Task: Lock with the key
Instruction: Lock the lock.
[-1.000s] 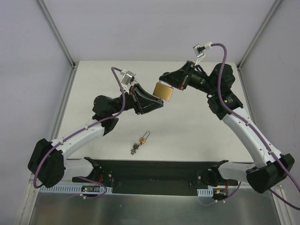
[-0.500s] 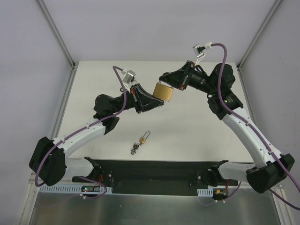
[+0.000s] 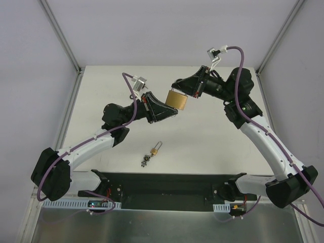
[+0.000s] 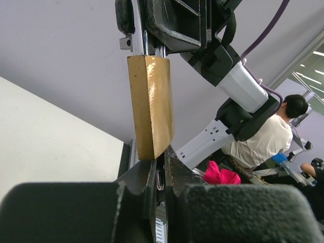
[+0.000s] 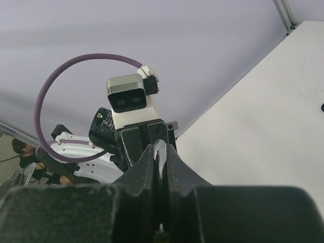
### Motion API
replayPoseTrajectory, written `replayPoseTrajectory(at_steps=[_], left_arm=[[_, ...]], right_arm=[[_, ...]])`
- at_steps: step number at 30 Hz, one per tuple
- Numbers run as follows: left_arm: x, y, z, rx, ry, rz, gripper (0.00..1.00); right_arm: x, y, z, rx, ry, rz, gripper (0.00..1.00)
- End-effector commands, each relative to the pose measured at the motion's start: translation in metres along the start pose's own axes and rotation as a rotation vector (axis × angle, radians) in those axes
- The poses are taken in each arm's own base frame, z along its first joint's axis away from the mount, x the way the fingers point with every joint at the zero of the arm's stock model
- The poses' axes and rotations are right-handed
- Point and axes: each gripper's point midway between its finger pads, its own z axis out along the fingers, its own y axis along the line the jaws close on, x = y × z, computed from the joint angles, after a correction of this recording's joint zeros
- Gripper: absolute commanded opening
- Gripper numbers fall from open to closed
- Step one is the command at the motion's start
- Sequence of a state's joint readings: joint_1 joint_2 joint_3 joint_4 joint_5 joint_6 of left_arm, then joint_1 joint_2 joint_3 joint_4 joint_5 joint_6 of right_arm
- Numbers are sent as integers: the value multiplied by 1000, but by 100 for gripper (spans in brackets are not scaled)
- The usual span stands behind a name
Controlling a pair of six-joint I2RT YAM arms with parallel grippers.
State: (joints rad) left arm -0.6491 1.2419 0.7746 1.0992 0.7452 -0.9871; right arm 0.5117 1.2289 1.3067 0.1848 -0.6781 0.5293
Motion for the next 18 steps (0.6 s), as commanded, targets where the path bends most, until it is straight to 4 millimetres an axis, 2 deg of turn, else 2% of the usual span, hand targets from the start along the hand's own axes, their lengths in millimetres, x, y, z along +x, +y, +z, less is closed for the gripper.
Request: replayPoseTrajectory(at_steps=[1, 10, 18], left_arm=[[13, -16, -2, 57, 24, 46, 0], [29, -7, -8, 18, 34, 39, 0], [41, -4, -12, 3, 45, 19, 0]], right_arm=[[-51, 59, -7, -141, -140, -132, 1], [-56, 69, -9, -160, -146, -152, 1], [-59, 69, -12, -155, -155, -156, 1]])
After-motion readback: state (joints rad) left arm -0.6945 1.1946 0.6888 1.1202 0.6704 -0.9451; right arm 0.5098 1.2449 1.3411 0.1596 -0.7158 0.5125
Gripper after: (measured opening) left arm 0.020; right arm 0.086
